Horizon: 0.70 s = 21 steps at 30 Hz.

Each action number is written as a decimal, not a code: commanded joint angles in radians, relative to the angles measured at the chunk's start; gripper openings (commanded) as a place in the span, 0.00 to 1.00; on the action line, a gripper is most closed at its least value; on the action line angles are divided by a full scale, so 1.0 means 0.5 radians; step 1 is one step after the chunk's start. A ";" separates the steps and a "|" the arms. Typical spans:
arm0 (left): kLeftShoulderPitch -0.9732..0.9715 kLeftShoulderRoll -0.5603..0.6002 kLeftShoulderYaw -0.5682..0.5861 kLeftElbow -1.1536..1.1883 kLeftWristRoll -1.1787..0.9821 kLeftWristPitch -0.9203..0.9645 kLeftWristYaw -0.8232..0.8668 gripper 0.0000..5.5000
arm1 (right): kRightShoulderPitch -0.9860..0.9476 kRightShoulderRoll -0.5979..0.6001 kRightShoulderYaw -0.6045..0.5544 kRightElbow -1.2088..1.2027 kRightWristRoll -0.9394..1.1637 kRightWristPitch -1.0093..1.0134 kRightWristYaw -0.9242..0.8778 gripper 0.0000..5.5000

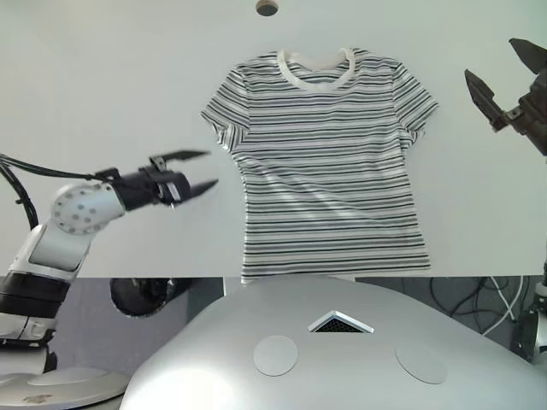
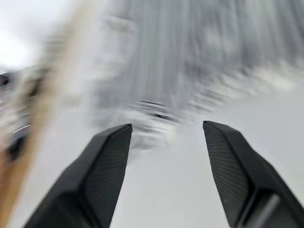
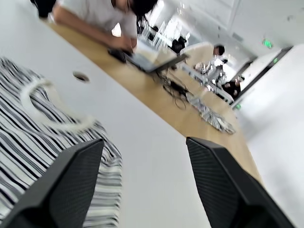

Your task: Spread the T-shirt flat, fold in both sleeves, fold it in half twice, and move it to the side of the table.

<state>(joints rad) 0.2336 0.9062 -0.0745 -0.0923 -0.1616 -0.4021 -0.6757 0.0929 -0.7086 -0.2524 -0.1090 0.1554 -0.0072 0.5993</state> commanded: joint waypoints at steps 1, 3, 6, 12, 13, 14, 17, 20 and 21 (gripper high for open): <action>-0.048 -0.293 0.159 -0.025 -0.502 0.607 0.158 0.50 | 0.087 0.026 -0.055 0.019 0.017 0.168 -0.050 0.59; -0.063 -0.422 0.157 -0.067 -0.581 0.843 0.259 0.50 | 0.122 0.016 -0.086 -0.005 0.071 0.166 -0.001 0.59; -0.052 -0.528 0.161 -0.176 -0.733 1.234 0.328 0.50 | 0.140 0.021 -0.107 -0.017 0.080 0.147 0.009 0.59; -0.007 -0.707 0.339 -0.308 -1.248 2.209 0.680 0.50 | 0.183 0.020 -0.128 -0.011 0.054 0.082 0.014 0.59; -0.002 -0.707 0.378 -0.337 -1.289 2.294 0.709 0.50 | 0.191 0.021 -0.133 -0.012 0.056 0.077 0.016 0.59; 0.003 -0.703 0.421 -0.368 -1.338 2.378 0.729 0.50 | 0.200 0.021 -0.138 -0.014 0.055 0.069 0.016 0.59; 0.002 -0.719 0.516 -0.427 -1.446 2.601 0.802 0.50 | 0.237 0.030 -0.144 -0.030 0.054 0.046 0.014 0.59; -0.026 -0.792 0.542 -0.438 -1.505 2.729 0.882 0.50 | 0.238 0.033 -0.126 -0.023 0.044 0.029 0.011 0.59; -0.033 -0.816 0.541 -0.447 -1.514 2.755 0.903 0.50 | 0.237 0.032 -0.123 -0.021 0.042 0.025 0.012 0.59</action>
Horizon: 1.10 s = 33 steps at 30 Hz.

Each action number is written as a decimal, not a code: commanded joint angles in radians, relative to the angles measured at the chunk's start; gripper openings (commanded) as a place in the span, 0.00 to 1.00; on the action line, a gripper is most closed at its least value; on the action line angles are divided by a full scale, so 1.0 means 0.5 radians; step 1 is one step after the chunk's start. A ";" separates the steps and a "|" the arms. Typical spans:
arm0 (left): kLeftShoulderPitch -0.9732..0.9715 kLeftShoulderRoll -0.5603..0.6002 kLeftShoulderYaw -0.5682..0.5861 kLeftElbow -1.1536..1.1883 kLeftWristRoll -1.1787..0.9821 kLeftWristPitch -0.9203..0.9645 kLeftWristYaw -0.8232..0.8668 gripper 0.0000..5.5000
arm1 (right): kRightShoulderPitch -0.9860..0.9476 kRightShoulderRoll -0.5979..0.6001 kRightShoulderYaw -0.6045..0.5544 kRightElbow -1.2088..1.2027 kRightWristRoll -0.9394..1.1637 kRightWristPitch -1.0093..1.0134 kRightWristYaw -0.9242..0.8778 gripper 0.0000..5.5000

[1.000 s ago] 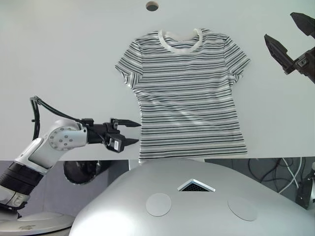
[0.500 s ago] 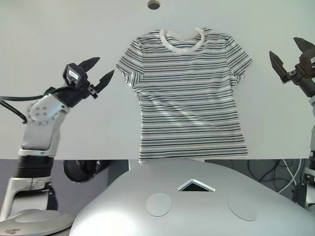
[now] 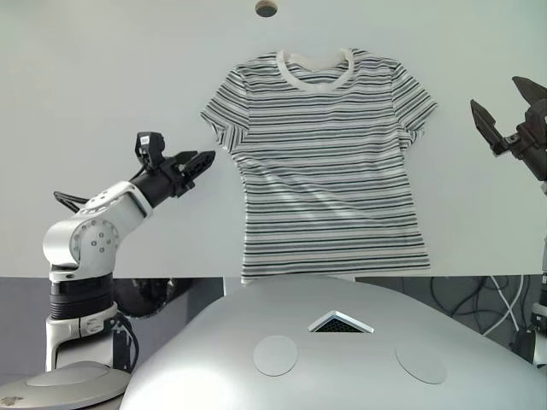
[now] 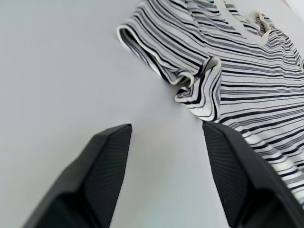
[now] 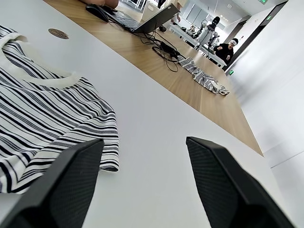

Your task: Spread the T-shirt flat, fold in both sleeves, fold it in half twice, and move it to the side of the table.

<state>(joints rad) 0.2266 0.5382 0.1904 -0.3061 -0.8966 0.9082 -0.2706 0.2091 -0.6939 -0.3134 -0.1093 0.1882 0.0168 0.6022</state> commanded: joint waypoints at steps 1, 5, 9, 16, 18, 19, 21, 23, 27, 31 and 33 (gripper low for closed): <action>-0.028 -0.107 0.013 -0.028 -0.048 0.158 0.114 0.50 | 0.005 0.001 0.001 -0.020 -0.024 -0.026 0.008 0.59; -0.085 -0.232 -0.028 -0.025 -0.020 0.210 0.202 0.50 | 0.004 -0.009 0.000 -0.013 -0.027 -0.038 0.017 0.59; -0.137 -0.354 -0.013 0.033 0.006 0.214 0.287 0.50 | -0.006 -0.014 0.014 -0.006 -0.040 -0.059 0.025 0.59; -0.191 -0.415 -0.046 0.067 0.199 0.116 0.345 0.50 | -0.013 -0.005 0.029 0.008 -0.061 -0.090 0.038 0.59; -0.185 -0.410 -0.068 0.056 0.248 0.098 0.344 0.50 | -0.013 -0.006 0.038 0.012 -0.070 -0.100 0.044 0.59; -0.181 -0.403 -0.077 0.048 0.277 0.086 0.338 0.50 | -0.010 -0.006 0.038 0.011 -0.072 -0.104 0.046 0.59; -0.173 -0.382 -0.094 0.035 0.337 0.056 0.326 0.50 | -0.012 -0.006 0.037 0.017 -0.080 -0.111 0.050 0.59; -0.174 -0.370 -0.113 0.025 0.378 0.034 0.298 0.50 | -0.015 -0.002 0.041 0.029 -0.090 -0.121 0.049 0.59; -0.166 -0.379 -0.153 -0.011 0.413 0.029 0.238 0.50 | -0.006 0.002 0.051 0.042 -0.108 -0.150 0.043 0.59; -0.166 -0.406 -0.151 -0.009 0.437 0.022 0.218 0.47 | 0.000 0.001 0.058 0.060 -0.126 -0.171 0.036 0.60; -0.168 -0.424 -0.143 -0.008 0.432 0.020 0.208 0.39 | 0.008 0.006 0.056 0.063 -0.137 -0.182 0.034 0.60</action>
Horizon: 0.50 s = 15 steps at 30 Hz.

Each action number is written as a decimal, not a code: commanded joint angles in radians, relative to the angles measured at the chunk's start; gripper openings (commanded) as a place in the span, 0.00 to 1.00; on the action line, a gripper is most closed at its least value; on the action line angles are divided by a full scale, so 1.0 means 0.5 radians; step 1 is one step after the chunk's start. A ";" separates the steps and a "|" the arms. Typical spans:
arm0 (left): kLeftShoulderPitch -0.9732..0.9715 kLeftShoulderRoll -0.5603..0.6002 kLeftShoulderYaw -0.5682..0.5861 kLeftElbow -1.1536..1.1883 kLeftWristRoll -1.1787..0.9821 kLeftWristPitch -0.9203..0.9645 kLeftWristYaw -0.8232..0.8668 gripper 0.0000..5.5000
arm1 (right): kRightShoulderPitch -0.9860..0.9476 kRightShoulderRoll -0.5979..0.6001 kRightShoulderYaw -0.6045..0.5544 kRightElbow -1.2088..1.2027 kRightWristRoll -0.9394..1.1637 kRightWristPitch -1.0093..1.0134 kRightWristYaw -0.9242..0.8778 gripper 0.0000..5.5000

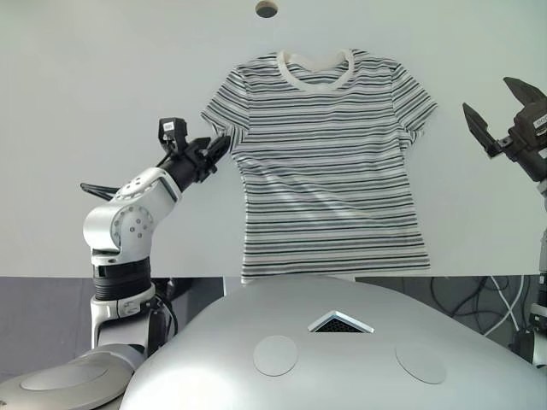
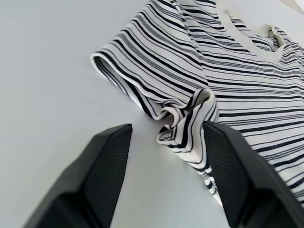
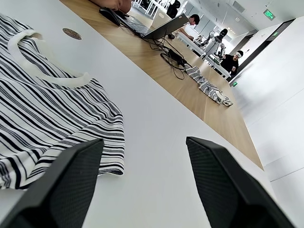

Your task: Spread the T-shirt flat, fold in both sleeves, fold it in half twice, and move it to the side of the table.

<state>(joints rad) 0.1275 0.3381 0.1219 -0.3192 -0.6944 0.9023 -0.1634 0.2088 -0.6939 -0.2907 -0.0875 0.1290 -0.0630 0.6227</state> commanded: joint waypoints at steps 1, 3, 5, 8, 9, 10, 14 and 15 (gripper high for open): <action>0.029 -0.030 -0.002 0.019 0.025 0.033 -0.010 0.37 | 0.013 0.010 0.009 0.019 -0.024 -0.026 -0.008 0.60; 0.023 -0.047 0.014 0.026 0.014 0.043 -0.010 0.31 | 0.021 0.017 0.008 0.017 -0.031 -0.032 -0.010 0.60; 0.018 -0.060 0.028 0.032 0.007 0.053 -0.012 0.25 | 0.025 0.021 0.011 0.018 -0.035 -0.038 -0.011 0.60; 0.011 -0.080 0.052 0.032 -0.006 0.060 -0.016 0.17 | 0.032 0.026 0.008 0.013 -0.035 -0.040 -0.011 0.60; 0.007 -0.090 0.065 0.033 -0.008 0.058 -0.012 0.14 | 0.033 0.027 0.008 0.014 -0.037 -0.043 -0.011 0.60; 0.003 -0.100 0.078 0.035 -0.012 0.057 -0.009 0.11 | 0.035 0.029 0.008 0.016 -0.037 -0.045 -0.011 0.60; 0.005 -0.127 0.109 0.022 -0.009 0.049 -0.023 0.01 | 0.045 0.036 0.013 0.016 -0.041 -0.051 -0.014 0.60; 0.006 -0.132 0.113 0.014 -0.006 0.039 -0.027 0.01 | 0.049 0.038 0.015 0.014 -0.041 -0.053 -0.015 0.60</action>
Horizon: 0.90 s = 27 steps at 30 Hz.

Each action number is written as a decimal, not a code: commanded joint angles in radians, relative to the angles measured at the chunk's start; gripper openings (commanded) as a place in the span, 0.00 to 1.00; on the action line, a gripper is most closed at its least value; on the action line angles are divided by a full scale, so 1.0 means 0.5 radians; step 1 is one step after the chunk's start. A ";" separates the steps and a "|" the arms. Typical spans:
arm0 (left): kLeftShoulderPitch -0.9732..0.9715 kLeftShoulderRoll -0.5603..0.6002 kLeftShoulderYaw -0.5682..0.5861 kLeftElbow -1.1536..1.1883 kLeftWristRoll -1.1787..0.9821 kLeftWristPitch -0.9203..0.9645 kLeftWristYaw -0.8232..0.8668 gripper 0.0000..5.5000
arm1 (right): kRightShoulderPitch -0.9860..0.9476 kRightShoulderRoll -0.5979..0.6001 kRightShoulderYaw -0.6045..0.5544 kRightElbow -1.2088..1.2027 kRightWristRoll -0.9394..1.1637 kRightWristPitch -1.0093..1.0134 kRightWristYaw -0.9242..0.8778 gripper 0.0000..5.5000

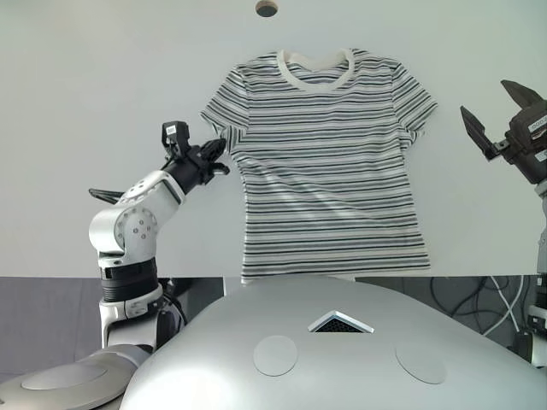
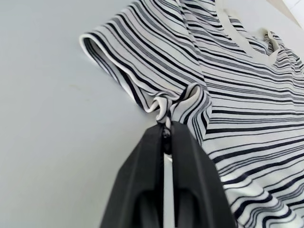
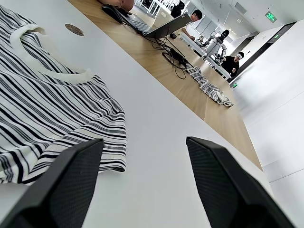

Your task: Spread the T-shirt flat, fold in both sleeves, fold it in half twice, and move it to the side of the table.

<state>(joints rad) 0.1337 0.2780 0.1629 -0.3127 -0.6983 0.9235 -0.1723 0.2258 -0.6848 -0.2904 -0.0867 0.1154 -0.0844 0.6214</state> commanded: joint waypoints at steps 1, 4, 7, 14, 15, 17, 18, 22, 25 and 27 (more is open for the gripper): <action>-0.005 -0.014 0.032 -0.007 0.010 -0.017 -0.012 0.01 | 0.019 0.021 0.015 0.010 -0.014 -0.011 -0.012 0.60; 0.024 0.012 -0.029 -0.091 0.083 -0.104 -0.050 0.01 | 0.024 0.030 0.025 0.006 -0.023 -0.015 -0.013 0.60; 0.076 0.071 -0.151 -0.201 0.201 -0.232 -0.121 0.01 | 0.035 0.036 0.037 -0.001 -0.030 -0.019 -0.019 0.60; 0.129 0.203 -0.483 -0.334 0.521 -0.479 -0.269 0.01 | 0.040 0.056 0.072 -0.016 -0.053 -0.013 -0.041 0.60; 0.132 0.237 -0.559 -0.334 0.593 -0.515 -0.289 0.01 | 0.038 0.059 0.080 -0.017 -0.060 -0.013 -0.047 0.60; 0.123 0.311 -0.709 -0.311 0.742 -0.581 -0.335 0.01 | 0.037 0.067 0.095 -0.020 -0.072 -0.015 -0.057 0.60; 0.114 0.331 -0.747 -0.293 0.796 -0.606 -0.348 0.01 | 0.038 0.072 0.102 -0.022 -0.080 -0.017 -0.061 0.60; 0.068 0.411 -0.845 -0.222 1.014 -0.736 -0.384 0.01 | 0.044 0.090 0.128 -0.024 -0.103 -0.022 -0.081 0.60; 0.023 0.437 -0.864 -0.181 1.071 -0.761 -0.439 0.01 | 0.041 0.109 0.155 -0.025 -0.113 -0.018 -0.103 0.60; -0.026 0.462 -0.852 -0.133 1.125 -0.786 -0.461 0.01 | 0.036 0.124 0.179 -0.022 -0.122 -0.017 -0.115 0.60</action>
<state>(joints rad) 0.1462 0.4859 -0.2682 -0.3981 -0.1711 0.5450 -0.3910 0.2423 -0.6280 -0.2134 -0.0921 0.0709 -0.0936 0.5728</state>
